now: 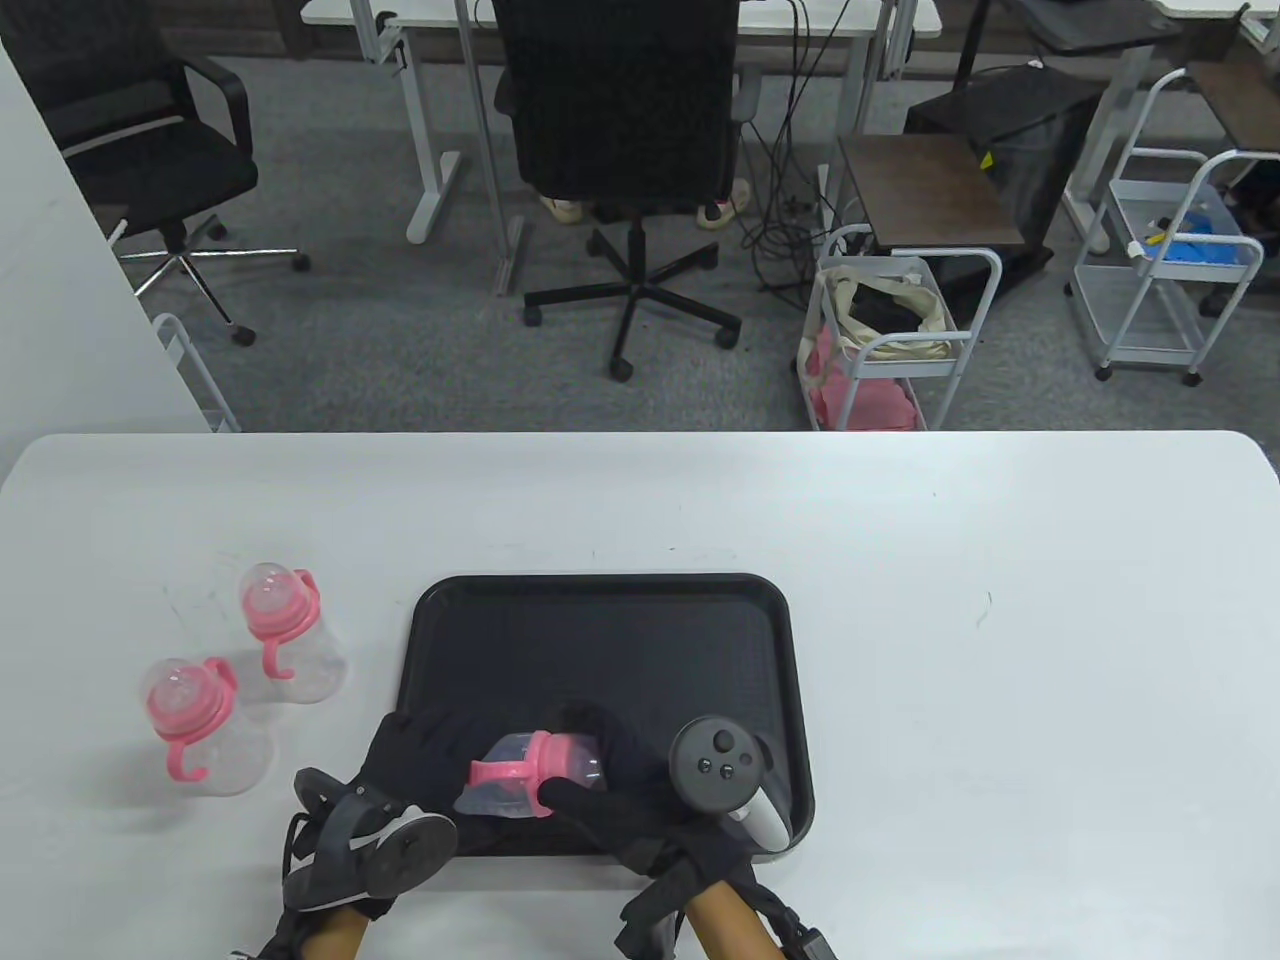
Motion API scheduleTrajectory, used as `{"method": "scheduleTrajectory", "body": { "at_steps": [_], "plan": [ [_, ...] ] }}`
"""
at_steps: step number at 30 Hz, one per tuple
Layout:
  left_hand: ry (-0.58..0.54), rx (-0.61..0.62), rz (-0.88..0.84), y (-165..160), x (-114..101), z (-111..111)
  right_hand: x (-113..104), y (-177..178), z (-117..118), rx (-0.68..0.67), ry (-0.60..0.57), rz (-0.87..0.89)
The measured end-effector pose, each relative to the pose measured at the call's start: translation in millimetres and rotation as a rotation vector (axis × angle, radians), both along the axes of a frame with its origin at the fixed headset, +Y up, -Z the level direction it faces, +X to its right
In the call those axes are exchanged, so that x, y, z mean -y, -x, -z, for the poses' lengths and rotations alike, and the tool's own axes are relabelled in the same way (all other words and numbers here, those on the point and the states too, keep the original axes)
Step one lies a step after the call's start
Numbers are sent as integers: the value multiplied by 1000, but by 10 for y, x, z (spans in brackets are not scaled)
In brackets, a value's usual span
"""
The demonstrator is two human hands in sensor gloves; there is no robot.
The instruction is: Assemble baby bottles from components
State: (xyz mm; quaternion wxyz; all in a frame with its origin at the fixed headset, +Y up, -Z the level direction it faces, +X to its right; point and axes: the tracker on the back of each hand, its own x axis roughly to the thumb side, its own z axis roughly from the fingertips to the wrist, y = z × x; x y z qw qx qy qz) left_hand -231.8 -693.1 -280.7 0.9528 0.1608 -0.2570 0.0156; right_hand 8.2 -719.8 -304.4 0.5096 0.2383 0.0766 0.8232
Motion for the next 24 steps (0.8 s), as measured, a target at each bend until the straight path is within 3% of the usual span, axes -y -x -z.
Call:
{"method": "scheduleTrajectory", "body": {
  "at_steps": [3, 5, 8, 11, 14, 19, 24],
  "plan": [
    [71, -15, -45, 36, 53, 41, -27, -56, 24, -7, -3, -4],
    [114, -41, -97, 74, 59, 73, -27, -116, 39, -44, 40, 105],
    [198, -74, -306, 210, 81, 120, -1, -222, 69, -45, 134, 334],
    [314, -64, -508, 344, 117, 168, 39, -279, 78, 20, 184, 384],
    [403, -39, -630, 408, 152, 203, 42, -256, 65, 84, 203, 319],
    [512, 22, -724, 377, 194, 228, 3, -16, 5, -45, 147, 75],
    [591, 95, -718, 264, 218, 236, 10, 233, -87, -147, 167, 14]
  ]
}}
